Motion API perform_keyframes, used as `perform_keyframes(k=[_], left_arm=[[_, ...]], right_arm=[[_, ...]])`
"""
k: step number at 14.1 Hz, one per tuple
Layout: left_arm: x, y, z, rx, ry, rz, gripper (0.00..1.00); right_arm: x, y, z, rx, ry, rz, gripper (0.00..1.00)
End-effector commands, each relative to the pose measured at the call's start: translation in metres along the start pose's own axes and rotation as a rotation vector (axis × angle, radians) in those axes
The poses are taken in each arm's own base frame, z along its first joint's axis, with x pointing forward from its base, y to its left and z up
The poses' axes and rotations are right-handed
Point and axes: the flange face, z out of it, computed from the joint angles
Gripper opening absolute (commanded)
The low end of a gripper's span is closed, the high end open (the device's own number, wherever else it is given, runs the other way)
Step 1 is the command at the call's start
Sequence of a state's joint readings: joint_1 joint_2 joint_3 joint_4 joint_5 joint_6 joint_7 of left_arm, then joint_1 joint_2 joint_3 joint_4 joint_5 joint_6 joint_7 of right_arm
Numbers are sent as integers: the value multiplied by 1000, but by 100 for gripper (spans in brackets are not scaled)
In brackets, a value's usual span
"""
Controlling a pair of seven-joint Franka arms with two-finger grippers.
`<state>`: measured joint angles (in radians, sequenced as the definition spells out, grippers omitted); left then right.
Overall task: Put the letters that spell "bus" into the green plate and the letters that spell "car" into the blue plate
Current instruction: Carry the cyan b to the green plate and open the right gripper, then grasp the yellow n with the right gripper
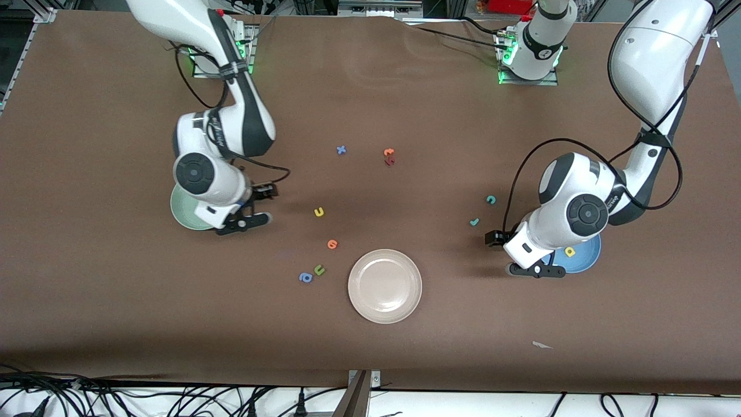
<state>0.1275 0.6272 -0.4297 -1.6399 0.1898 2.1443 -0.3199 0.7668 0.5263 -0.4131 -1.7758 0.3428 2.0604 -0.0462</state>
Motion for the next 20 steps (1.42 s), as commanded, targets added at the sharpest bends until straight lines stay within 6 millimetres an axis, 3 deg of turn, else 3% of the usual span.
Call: perform_keyframes(k=[1, 4, 7, 12, 15, 17, 20], left_arm=[[-50, 7, 4, 21, 31, 3, 94], [-76, 14, 19, 32, 77, -3, 94], [-108, 23, 46, 5, 145, 6, 93], [-110, 52, 88, -34, 166, 12, 86], [-110, 64, 100, -33, 153, 18, 80], [-95, 58, 107, -25, 161, 15, 78], [-80, 45, 102, 5, 190, 35, 78]], right_arm=[[21, -25, 17, 114, 47, 64, 62], [31, -39, 47, 107, 108, 68, 62], [27, -82, 74, 75, 149, 121, 62], [21, -100, 94, 49, 139, 95, 60], [23, -99, 96, 40, 157, 91, 48], [23, -100, 100, 34, 161, 86, 33], [22, -103, 100, 32, 160, 73, 5]])
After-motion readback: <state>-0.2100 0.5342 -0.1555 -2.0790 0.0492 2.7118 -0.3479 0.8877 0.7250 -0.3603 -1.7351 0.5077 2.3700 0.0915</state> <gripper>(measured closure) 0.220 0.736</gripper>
